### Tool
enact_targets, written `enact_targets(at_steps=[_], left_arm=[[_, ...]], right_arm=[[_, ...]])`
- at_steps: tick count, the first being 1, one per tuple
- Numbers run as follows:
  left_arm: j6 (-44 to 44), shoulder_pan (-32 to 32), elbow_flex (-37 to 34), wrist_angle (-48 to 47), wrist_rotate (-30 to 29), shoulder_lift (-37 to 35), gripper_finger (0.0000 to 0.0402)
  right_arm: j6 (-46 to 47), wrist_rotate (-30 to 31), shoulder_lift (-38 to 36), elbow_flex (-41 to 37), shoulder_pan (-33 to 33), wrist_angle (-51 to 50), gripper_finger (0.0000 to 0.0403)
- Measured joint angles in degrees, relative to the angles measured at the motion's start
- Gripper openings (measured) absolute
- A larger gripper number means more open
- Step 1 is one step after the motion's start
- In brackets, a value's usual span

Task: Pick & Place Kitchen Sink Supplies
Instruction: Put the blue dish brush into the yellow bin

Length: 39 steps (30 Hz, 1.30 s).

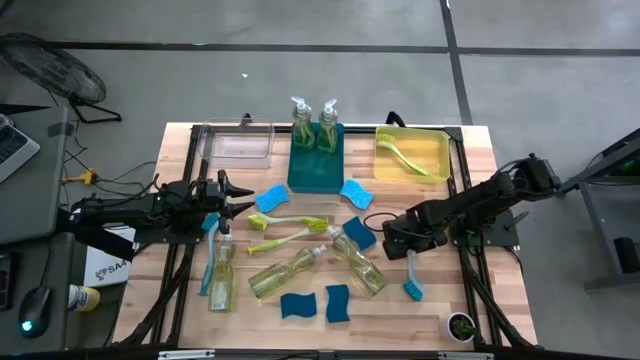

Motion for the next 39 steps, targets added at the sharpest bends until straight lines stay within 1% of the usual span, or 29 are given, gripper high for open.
enact_targets(at_steps=[6, 17, 19, 24, 28, 29, 34, 39], left_arm=[[0.0, 0.0, 0.0, 0.0, 0.0, 0.0, 0.0154], [0.0, 0.0, 0.0, 0.0, 0.0, 0.0, 0.0154], [0.0, 0.0, 0.0, 0.0, 0.0, 0.0, 0.0154], [0.0, 0.0, 0.0, 0.0, 0.0, 0.0, 0.0154], [0.0, 0.0, 0.0, 0.0, 0.0, 0.0, 0.0154], [0.0, 0.0, 0.0, 0.0, 0.0, 0.0, 0.0154], [0.0, 0.0, 0.0, 0.0, 0.0, 0.0, 0.0154], [0.0, 0.0, 0.0, 0.0, 0.0, 0.0, 0.0154]], right_arm=[[-4.1, -0.4, 0.1, 0.0, -1.2, -1.4, 0.0196], [-10.1, -1.4, 0.2, -0.1, -2.1, -3.9, 0.0061], [-10.6, -1.5, 0.1, 0.1, -2.2, -4.0, 0.0043], [-12.2, -0.4, -1.8, 0.3, -2.1, -3.8, 0.0043], [-14.1, 3.7, -4.9, 0.1, -2.4, -3.8, 0.0043], [-14.5, 5.1, -6.0, 0.1, -2.6, -3.8, 0.0043], [-15.3, 8.2, -13.6, 0.4, -4.6, -3.7, 0.0043], [-18.3, 12.1, -21.1, 3.6, -8.9, -7.6, 0.0043]])
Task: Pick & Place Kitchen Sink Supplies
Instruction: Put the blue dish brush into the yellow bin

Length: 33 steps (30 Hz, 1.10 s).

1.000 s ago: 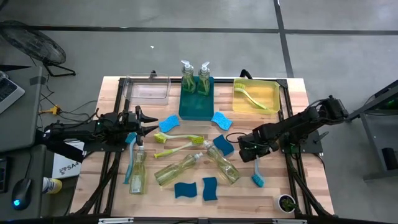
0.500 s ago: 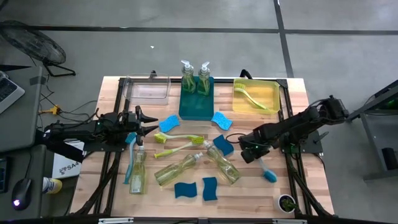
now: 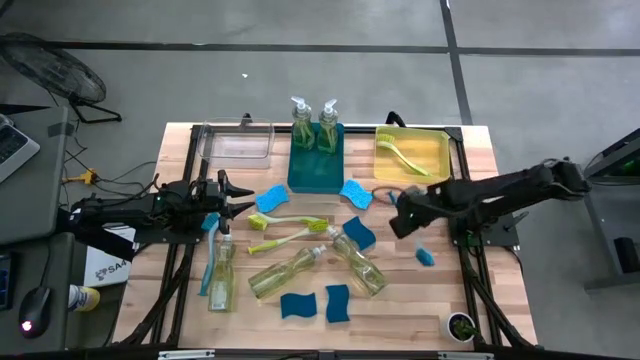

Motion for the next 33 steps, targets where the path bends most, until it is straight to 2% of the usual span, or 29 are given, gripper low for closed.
enact_targets(at_steps=[4, 12, 16, 22, 28, 33], left_arm=[[0.0, 0.0, 0.0, 0.0, 0.0, 0.0, 0.0154], [0.0, 0.0, 0.0, 0.0, 0.0, 0.0, 0.0154], [0.0, 0.0, 0.0, 0.0, 0.0, 0.0, 0.0154], [0.0, 0.0, 0.0, 0.0, 0.0, 0.0, 0.0154], [0.0, 0.0, 0.0, 0.0, 0.0, 0.0, 0.0154], [0.0, 0.0, 0.0, 0.0, 0.0, 0.0, 0.0154]], right_arm=[[-5.8, 1.8, -2.9, 5.1, -6.0, -5.1, 0.0043], [-22.6, 4.2, -1.0, 19.2, -23.8, -15.5, 0.0043], [-31.4, 4.2, 4.6, 26.8, -32.6, -18.8, 0.0043], [-42.1, 3.9, 16.3, 37.9, -42.1, -22.3, 0.0043], [-55.0, 6.3, 27.8, 46.3, -46.7, -26.5, 0.0044], [-66.0, 8.4, 33.1, 47.7, -49.3, -27.2, 0.0044]])
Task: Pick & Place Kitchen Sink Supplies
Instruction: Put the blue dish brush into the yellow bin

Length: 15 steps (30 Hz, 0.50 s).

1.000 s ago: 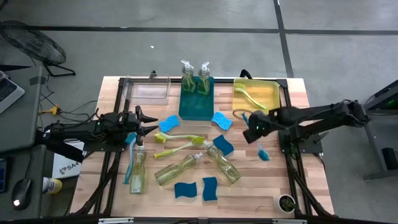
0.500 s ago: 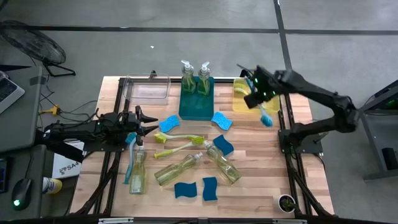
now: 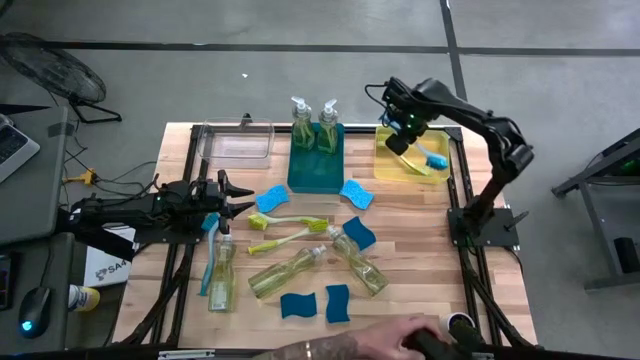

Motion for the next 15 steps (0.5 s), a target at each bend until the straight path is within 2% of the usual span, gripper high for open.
enact_targets(at_steps=[8, 15], left_arm=[[0.0, 0.0, 0.0, 0.0, 0.0, 0.0, 0.0154], [0.0, 0.0, 0.0, 0.0, 0.0, 0.0, 0.0154]], right_arm=[[-9.2, 6.4, 2.6, -4.4, -3.2, 3.9, 0.0045], [-9.7, 5.0, 3.1, -10.9, -3.6, 14.0, 0.0045]])
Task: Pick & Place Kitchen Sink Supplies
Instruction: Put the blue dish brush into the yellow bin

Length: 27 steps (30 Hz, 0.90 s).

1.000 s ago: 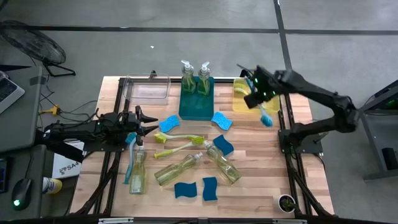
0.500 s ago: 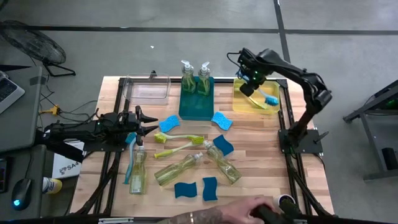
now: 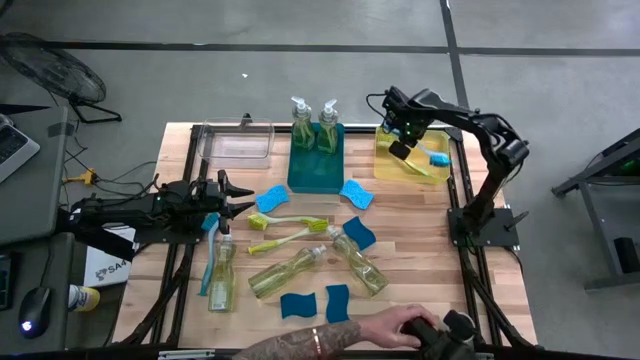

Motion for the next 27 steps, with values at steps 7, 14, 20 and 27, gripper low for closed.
enact_targets(at_steps=[7, 14, 20, 27], left_arm=[[0.0, 0.0, 0.0, 0.0, 0.0, 0.0, 0.0154], [0.0, 0.0, 0.0, 0.0, 0.0, 0.0, 0.0154], [0.0, 0.0, 0.0, 0.0, 0.0, 0.0, 0.0154], [0.0, 0.0, 0.0, 0.0, 0.0, 0.0, 0.0154]], right_arm=[[2.5, -0.6, 0.0, -6.1, 0.0, 5.4, 0.0046], [4.6, -1.3, 0.0, -9.0, 0.0, 6.8, 0.0046], [4.6, -2.2, 0.0, -10.0, 0.0, 8.4, 0.0055], [4.6, -2.6, 0.0, -10.1, 0.0, 8.4, 0.0087]])
